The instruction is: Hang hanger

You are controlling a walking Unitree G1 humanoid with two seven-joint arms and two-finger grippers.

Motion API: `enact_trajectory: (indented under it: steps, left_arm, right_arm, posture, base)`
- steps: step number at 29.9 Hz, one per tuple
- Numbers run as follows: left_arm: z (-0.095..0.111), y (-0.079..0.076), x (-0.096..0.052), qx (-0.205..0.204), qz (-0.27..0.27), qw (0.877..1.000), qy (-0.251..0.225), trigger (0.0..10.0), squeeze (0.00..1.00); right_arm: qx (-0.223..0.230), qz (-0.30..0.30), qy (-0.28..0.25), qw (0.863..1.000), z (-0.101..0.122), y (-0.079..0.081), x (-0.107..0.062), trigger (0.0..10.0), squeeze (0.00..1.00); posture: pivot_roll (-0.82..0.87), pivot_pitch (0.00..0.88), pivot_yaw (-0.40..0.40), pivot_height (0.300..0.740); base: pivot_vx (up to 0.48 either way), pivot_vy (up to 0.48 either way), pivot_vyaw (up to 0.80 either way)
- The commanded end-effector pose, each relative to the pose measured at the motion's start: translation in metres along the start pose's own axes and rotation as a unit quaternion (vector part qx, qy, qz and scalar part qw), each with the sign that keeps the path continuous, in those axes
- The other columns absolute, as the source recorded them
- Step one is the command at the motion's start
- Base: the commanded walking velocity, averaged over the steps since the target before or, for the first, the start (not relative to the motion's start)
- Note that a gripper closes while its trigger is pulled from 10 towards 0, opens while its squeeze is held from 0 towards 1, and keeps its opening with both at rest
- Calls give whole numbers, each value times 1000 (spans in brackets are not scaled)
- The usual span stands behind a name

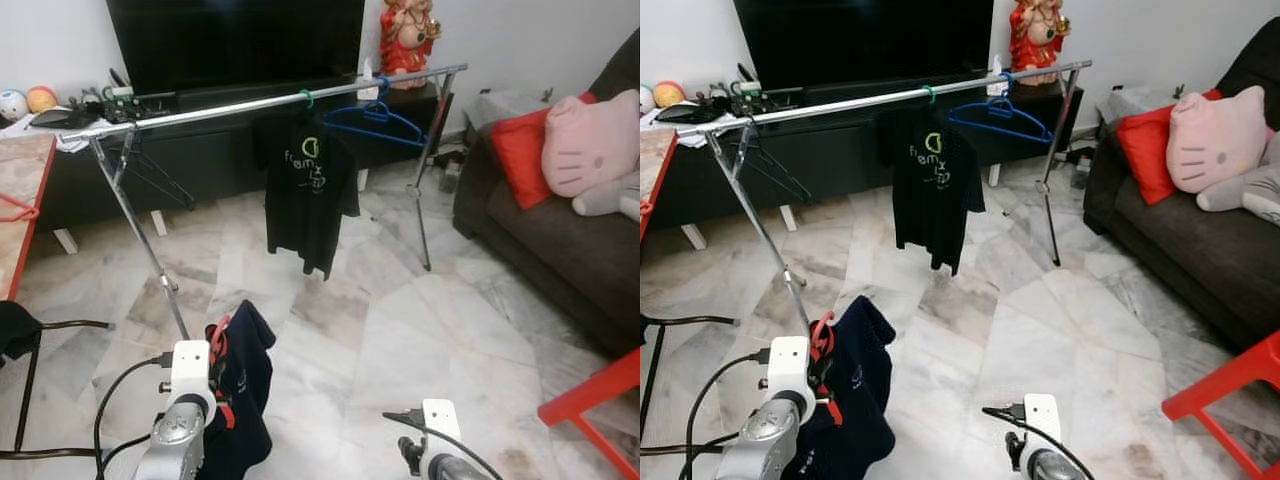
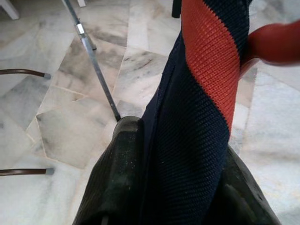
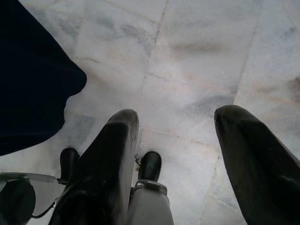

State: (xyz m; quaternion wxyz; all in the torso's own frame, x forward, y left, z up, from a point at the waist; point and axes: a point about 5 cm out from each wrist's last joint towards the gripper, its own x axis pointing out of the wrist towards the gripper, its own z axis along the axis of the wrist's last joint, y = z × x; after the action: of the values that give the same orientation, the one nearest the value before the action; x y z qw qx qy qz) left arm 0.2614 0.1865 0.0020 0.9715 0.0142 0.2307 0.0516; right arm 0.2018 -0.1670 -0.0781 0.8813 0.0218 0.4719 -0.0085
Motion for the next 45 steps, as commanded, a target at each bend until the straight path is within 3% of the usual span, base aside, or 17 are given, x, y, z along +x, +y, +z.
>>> enact_trajectory:
  steps: [1, 21, 45]
  left_arm:
    - [12, 1, 3, 6, 0, 1000, -23, 10000, 0]
    - [10, 2, 5, 6, -7, 1000, -19, 10000, 0]
    - [5, 2, 4, 3, -1, 1000, -15, 10000, 0]
  right_arm:
    - [8, -6, 4, 1000, -2, -1, 0, 10000, 0]
    - [8, 7, 0, 1000, -4, 5, 0, 10000, 0]
    - [-12, 14, 7, 1000, -9, -5, -2, 10000, 0]
  posture:
    - [-5, 0, -26, 740]
    - [-17, 0, 1, 740]
    - [-30, 0, -9, 740]
  base:
    - [341, 0, 0]
    - [385, 0, 0]
    - [423, 0, 0]
